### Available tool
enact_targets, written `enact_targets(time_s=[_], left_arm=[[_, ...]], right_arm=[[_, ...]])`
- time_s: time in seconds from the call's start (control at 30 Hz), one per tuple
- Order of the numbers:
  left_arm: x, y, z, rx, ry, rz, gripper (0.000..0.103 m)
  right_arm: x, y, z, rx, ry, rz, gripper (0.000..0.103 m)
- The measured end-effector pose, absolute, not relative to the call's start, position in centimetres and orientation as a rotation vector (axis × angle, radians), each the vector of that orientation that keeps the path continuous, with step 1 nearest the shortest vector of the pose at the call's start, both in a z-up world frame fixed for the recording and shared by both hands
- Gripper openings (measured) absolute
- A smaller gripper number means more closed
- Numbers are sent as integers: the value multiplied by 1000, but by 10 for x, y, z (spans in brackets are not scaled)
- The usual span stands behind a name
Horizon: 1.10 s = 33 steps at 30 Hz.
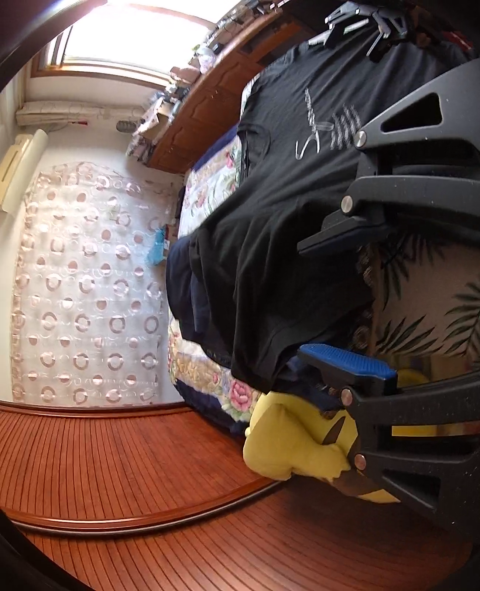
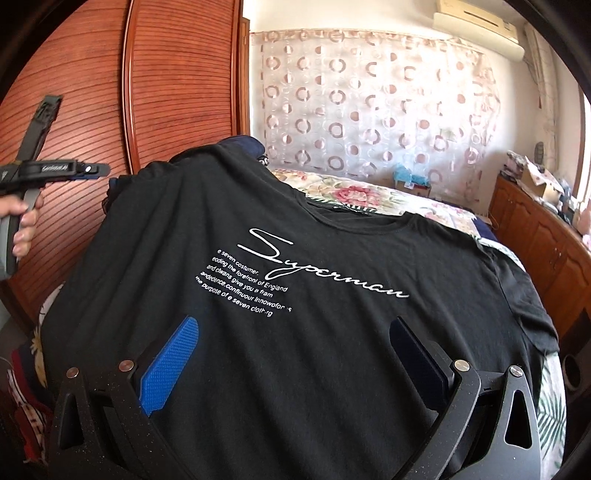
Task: Fold small clothes
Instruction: 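Grasp the side edge of the black T-shirt with the left gripper, then fold the gripped side over toward the shirt's center and release with the left gripper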
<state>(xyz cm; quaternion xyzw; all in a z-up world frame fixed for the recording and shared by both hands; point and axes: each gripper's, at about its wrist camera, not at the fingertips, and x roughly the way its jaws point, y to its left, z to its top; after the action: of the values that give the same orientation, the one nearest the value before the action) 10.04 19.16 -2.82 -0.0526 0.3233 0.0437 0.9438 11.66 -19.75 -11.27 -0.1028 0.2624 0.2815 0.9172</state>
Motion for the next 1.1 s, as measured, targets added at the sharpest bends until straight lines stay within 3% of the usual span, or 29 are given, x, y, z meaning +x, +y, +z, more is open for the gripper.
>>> enact_targets(time_s=[0.1, 0.27, 0.6, 0.63, 0.67, 1.1], left_arm=[[114, 196, -34, -107, 696, 112, 49], [127, 207, -43, -116, 721, 143, 31], [146, 219, -48, -110, 799, 157, 27], [145, 218, -45, -98, 790, 155, 12], [145, 218, -43, -90, 778, 157, 5], [155, 124, 50, 59, 598, -7, 3]], right_arm=[[118, -194, -121, -214, 548, 582, 103], [120, -192, -125, -218, 553, 584, 103], [122, -188, -124, -186, 556, 588, 103], [123, -190, -124, -182, 555, 589, 103], [123, -190, -125, -179, 555, 589, 103], [127, -191, -127, -167, 557, 593, 103]])
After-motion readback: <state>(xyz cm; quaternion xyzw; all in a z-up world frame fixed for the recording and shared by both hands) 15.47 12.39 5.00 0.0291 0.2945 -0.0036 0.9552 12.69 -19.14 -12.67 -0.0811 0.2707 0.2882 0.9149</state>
